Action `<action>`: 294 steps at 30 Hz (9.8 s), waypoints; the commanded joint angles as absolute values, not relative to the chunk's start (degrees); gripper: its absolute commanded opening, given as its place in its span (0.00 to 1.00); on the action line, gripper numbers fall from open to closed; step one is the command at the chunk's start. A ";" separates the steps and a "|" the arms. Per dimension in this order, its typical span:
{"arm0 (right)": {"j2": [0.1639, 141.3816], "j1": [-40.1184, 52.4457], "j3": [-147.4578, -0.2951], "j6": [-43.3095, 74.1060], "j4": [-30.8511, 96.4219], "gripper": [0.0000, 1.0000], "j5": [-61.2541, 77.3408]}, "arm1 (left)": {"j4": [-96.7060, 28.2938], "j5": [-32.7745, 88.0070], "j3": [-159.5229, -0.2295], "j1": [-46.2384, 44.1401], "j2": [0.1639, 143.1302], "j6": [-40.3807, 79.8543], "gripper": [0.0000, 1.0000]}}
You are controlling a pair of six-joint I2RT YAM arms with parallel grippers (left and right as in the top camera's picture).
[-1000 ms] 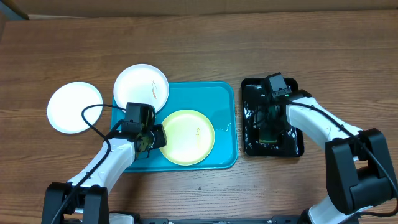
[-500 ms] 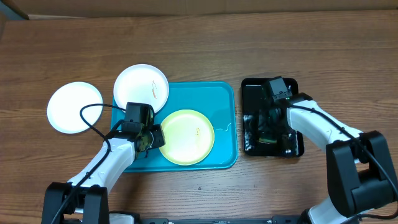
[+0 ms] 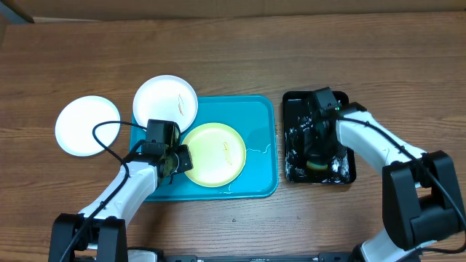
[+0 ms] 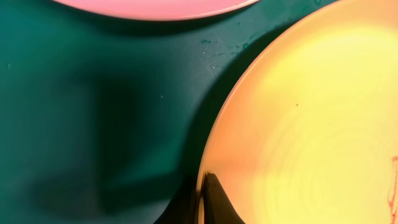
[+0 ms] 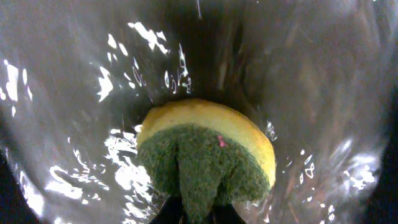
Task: Clean dirty plates on tray and stack at the side
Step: 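Rub the sponge in the black tray's water with the right gripper, then carry the sponge with the right gripper onto the yellow plate, then scrub the yellow plate with the sponge while the left gripper holds it, then return the sponge to the black tray with the right gripper, then lift the yellow plate off the blue tray with the left gripper, then place the yellow plate onto the white plate left of the tray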
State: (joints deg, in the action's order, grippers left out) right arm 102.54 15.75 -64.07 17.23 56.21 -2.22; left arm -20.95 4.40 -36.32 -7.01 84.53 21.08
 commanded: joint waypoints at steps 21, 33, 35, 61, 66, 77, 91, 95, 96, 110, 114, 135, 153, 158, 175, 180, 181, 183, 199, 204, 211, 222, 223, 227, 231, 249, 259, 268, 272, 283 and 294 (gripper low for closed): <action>102.26 15.62 -72.75 15.16 64.18 0.04 -0.95 | -21.56 9.15 -35.09 -6.68 86.24 22.94 0.54; 102.26 15.68 -72.75 15.16 64.79 0.04 -0.93 | -21.02 6.35 -35.09 -6.79 86.24 22.98 0.04; 102.26 15.68 -72.75 15.18 64.90 0.04 -0.95 | -22.04 8.51 -35.09 -6.79 86.24 22.96 0.04; 102.26 15.68 -72.71 16.34 64.60 0.04 5.63 | -20.49 10.57 -35.09 -6.79 86.24 26.02 0.04; 102.26 15.75 -72.71 8.16 62.33 0.04 24.93 | -20.56 10.76 -35.07 -6.90 86.24 28.56 0.04; 102.26 27.35 -72.71 11.44 48.69 0.04 27.59 | -20.25 13.17 -35.07 -7.20 86.26 28.80 0.04; 103.79 42.74 -72.71 17.23 37.04 0.04 -1.30 | -20.27 13.13 -35.07 -7.20 86.26 28.75 0.04; 105.95 43.03 -72.71 17.23 35.57 0.04 -1.45 | -20.29 13.15 -35.07 -7.20 86.26 28.75 0.04; 106.69 43.03 -72.71 17.23 35.35 0.04 -1.45 | -20.29 13.15 -35.07 -7.20 86.26 28.75 0.04; 108.47 43.24 -72.71 17.19 34.89 0.50 -1.69 | -20.32 13.15 -35.07 -7.20 86.26 28.75 0.04; 109.40 43.40 -72.71 17.19 33.93 0.30 -3.90 | -20.34 13.13 -35.07 -7.20 86.26 28.73 0.04; 115.90 44.31 -72.71 22.76 33.32 0.04 -1.10 | -20.67 13.10 -35.07 -7.20 86.26 28.73 0.04; 114.85 42.46 -78.04 25.08 29.36 0.04 11.70 | -20.73 12.95 -35.07 -7.20 86.26 28.29 0.04; 112.05 39.35 -82.48 19.49 34.94 0.04 15.79 | -20.71 12.95 -35.07 -7.20 86.26 28.29 0.04; 110.83 38.61 -72.34 16.08 32.97 0.04 9.06 | -20.82 12.93 -35.07 -7.20 86.26 28.29 0.04; 110.83 38.61 -68.18 17.08 24.64 0.04 15.75 | -20.78 12.95 -35.07 -7.20 86.26 28.29 0.04; 110.83 38.61 -67.96 18.28 23.83 0.04 17.56 | -20.78 12.93 -35.07 -7.20 86.26 28.29 0.04; 110.83 38.85 -67.88 20.36 22.41 0.04 20.38 | -20.71 12.93 -35.07 -7.20 86.26 28.29 0.04; 100.68 33.71 -75.79 22.06 27.14 0.04 25.56 | -20.91 12.93 -35.07 -7.20 86.26 27.22 0.04; 93.54 26.87 -76.01 22.04 39.48 0.04 19.97 | -20.91 12.93 -35.07 -7.20 86.26 27.22 0.04; 93.30 17.41 -74.24 22.06 55.64 0.04 -1.10 | -20.93 12.97 -35.09 -7.20 86.24 26.96 0.04; 94.65 11.55 -58.87 22.11 42.61 0.09 -5.13 | -28.42 10.17 -41.04 -7.20 81.84 25.28 0.04; 94.65 11.33 -57.80 22.11 41.41 0.09 -5.15 | -29.87 8.62 -42.06 -7.20 80.99 25.28 0.04; 94.65 10.59 -52.64 22.11 35.44 0.12 -5.17 | -35.03 2.61 -46.26 -7.22 77.58 24.97 0.04; 94.65 10.48 -49.50 22.09 31.05 0.26 -5.13 | -37.93 -0.30 -49.39 -7.44 74.72 23.49 0.04; 94.65 10.48 -49.45 22.55 34.54 1.00 -1.39 | -40.99 -36.75 -57.63 -29.39 73.87 20.16 0.04; 94.65 10.48 -49.45 22.55 34.52 1.00 -1.39 | -34.11 -66.41 -57.63 -52.73 74.02 10.39 0.04; 94.65 10.48 -49.45 22.55 34.54 1.00 -1.39 | -34.24 -78.76 -57.58 -59.18 76.20 4.43 0.04; 94.65 10.48 -49.45 22.55 34.52 1.00 -1.39 | -34.20 -78.72 -57.58 -59.18 76.77 4.54 0.04; 94.65 10.48 -49.45 22.55 34.54 1.00 -1.39 | -34.04 -72.93 -57.58 -58.81 76.77 14.79 0.04; 94.65 10.48 -49.45 22.55 34.54 1.00 -1.39 | -38.76 -26.55 -57.60 -36.51 76.75 33.43 0.04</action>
State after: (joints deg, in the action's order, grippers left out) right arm 94.74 10.81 -49.80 22.28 34.70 -1.72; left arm -38.50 -47.48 -56.25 -44.91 76.42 24.38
